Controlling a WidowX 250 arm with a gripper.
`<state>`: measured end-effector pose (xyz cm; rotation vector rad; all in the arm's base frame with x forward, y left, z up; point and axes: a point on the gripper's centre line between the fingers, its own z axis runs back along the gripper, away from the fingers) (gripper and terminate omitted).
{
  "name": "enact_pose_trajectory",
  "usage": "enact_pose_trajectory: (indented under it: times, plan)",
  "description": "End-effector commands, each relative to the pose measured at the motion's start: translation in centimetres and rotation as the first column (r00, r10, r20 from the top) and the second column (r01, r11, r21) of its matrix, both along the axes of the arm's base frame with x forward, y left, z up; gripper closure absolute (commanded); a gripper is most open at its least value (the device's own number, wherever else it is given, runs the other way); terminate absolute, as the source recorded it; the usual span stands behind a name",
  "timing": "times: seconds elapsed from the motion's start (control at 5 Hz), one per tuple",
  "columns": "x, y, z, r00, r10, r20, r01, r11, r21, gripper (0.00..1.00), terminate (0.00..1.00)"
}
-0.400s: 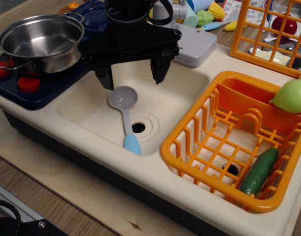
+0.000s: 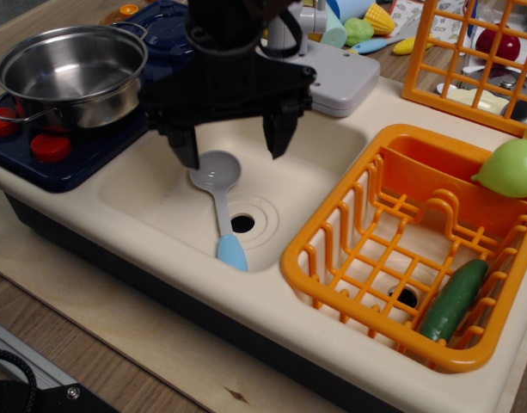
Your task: Put spoon into pan
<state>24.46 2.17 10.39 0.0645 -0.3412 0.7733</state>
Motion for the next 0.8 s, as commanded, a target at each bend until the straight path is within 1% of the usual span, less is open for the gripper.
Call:
enact_pose_trajectory:
  times: [0.0,0.2,0.4,0.6]
  plan:
    - [1.2,0.4,-1.7,0.998,0.018,0.058,-0.018,1.000,-0.003,0.00,0.00]
    - [1.3,0.1,-3.1,0.996,0.031,0.081,-0.030,1.000,-0.008,0.00,0.00]
    - [0.9,0.0,-4.3,0.995,0.047,0.085,-0.045,0.999,-0.022,0.00,0.00]
    - [0.2,-1.0,-5.6,0.993,0.090,0.078,-0.088,0.996,-0.028,0.00,0.00]
